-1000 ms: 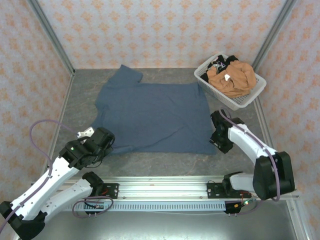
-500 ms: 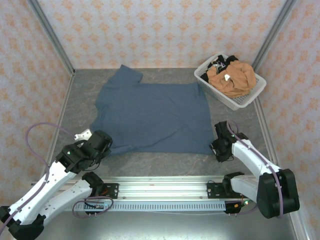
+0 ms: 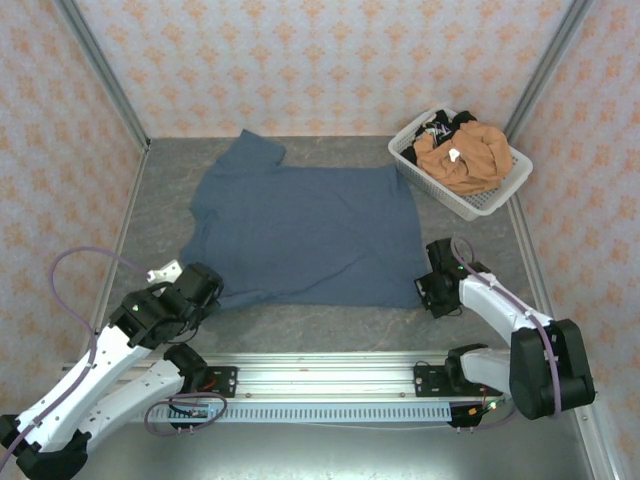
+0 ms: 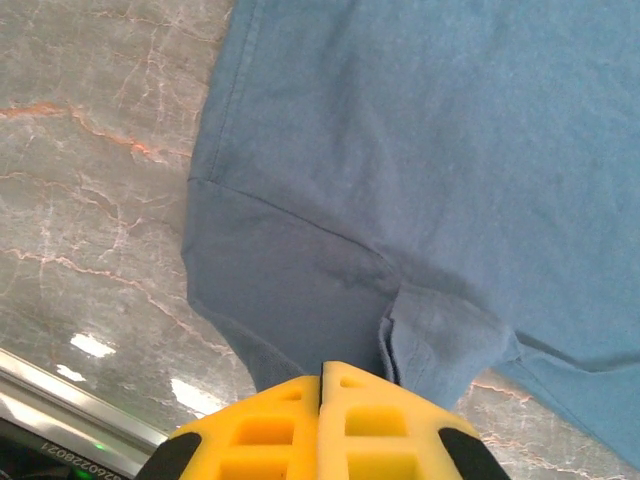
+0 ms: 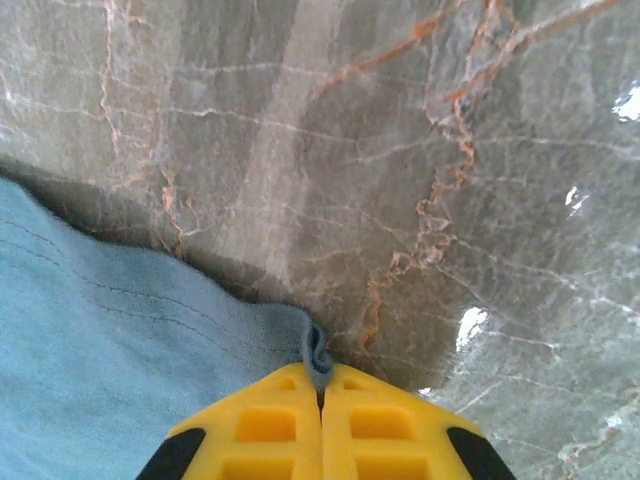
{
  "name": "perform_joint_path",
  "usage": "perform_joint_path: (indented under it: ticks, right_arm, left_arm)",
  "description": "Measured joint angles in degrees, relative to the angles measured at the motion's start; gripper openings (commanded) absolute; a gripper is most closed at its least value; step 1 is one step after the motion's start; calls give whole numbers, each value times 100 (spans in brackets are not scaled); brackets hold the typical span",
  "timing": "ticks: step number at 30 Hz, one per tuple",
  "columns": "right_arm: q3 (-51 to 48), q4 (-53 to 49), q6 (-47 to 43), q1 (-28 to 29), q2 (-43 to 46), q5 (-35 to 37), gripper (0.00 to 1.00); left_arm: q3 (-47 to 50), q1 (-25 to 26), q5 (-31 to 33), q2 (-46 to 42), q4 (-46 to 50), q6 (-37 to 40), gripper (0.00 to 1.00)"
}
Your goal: Fold and stack the t-shirts
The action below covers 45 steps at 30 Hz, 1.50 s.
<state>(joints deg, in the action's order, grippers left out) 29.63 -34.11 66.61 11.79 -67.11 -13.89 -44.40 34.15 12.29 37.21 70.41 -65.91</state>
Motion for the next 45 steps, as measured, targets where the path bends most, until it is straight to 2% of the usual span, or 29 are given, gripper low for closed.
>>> perform_joint_path:
  ticks: [10, 15, 20, 25, 30, 39, 45]
  right_arm:
    - [688, -1541, -629, 197, 533, 345, 0]
    - [688, -1867, -741, 256, 894, 313, 0]
    - [796, -1862, -850, 256, 363, 299, 0]
    - [1460, -1838, -994, 258, -267, 345, 0]
    - [2059, -1821, -1054, 258, -640, 463, 0]
    - [2992, -1821, -1119, 210, -1427, 695, 0]
    - [3322, -1823, -1143, 24, -1860, 839, 0]
  left_arm:
    - [-149, 0, -247, -284, 686, 7, 0]
    - [-219, 0, -293, -260, 605, 225, 0]
    - [-673, 0, -192, 870, 52, 767, 0]
    - [-1484, 0, 205, 2055, -645, 1567, 0]
    - [-2256, -90, 535, 2833, -1060, 2470, 0]
    - [-2688, -1005, 669, 3355, -1569, 3628, 0]
    - [-2830, -1257, 953, 3442, -1751, 3906, 0]
